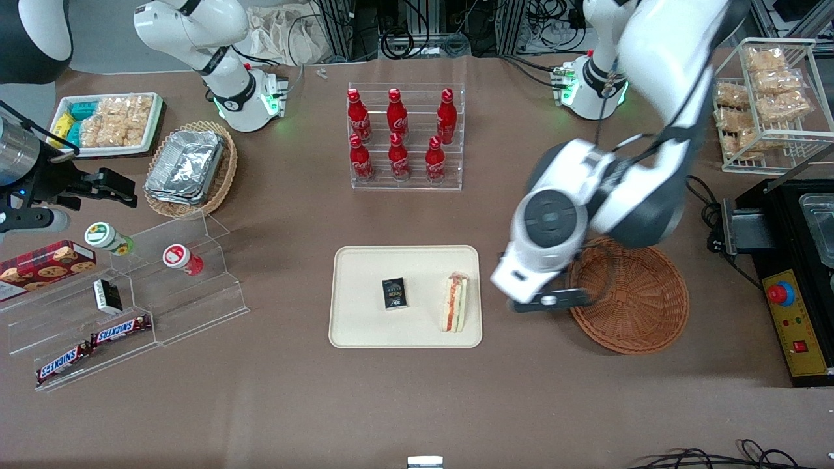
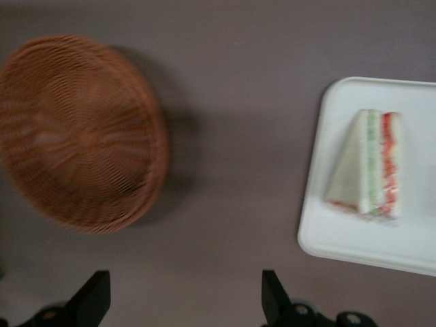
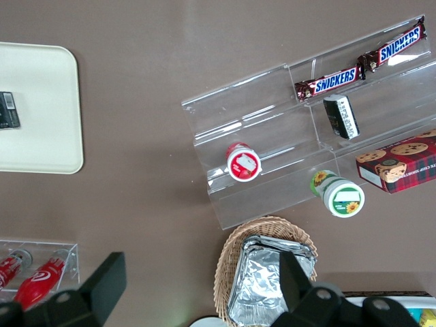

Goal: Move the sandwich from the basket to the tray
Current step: 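Open the left gripper and raise it away from the tray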

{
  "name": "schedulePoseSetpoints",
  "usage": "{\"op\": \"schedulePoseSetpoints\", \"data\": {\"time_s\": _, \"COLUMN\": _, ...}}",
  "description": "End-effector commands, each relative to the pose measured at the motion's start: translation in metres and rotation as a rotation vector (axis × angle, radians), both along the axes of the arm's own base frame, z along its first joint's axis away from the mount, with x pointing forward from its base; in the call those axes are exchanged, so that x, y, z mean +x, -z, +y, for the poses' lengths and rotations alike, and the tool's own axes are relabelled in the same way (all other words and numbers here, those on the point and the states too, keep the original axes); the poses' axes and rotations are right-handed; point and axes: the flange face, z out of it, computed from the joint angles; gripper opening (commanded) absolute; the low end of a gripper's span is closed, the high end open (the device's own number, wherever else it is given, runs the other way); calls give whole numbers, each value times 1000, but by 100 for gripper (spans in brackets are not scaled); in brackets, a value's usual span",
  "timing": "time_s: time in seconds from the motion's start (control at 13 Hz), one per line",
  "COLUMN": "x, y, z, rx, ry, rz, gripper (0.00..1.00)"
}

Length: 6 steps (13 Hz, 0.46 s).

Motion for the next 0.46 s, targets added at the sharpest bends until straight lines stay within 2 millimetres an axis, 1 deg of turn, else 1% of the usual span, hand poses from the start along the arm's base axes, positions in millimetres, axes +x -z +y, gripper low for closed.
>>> {"op": "schedulePoseSetpoints", "data": {"time_s": 0.0, "x": -31, "y": -34, "z": 86, "rx": -20, "ry": 19, "rz": 10, "gripper": 100}}
{"op": "schedulePoseSetpoints", "data": {"time_s": 0.08, "x": -44, "y": -41, "z": 100, "rx": -13, "ry": 4, "rz": -26, "gripper": 100}}
{"op": "schedulePoseSetpoints", "data": {"time_s": 0.15, "x": -51, "y": -49, "z": 124, "rx": -28, "ry": -37, "rz": -68, "gripper": 100}}
{"op": "schedulePoseSetpoints", "data": {"time_s": 0.23, "x": -54, "y": -60, "z": 144, "rx": -63, "ry": -75, "rz": -88, "gripper": 100}}
{"op": "schedulePoseSetpoints", "data": {"time_s": 0.31, "x": -53, "y": -73, "z": 170, "rx": -96, "ry": -107, "rz": -99, "gripper": 100}}
{"op": "schedulePoseSetpoints", "data": {"time_s": 0.38, "x": -52, "y": -95, "z": 192, "rx": -119, "ry": -100, "rz": -126, "gripper": 100}}
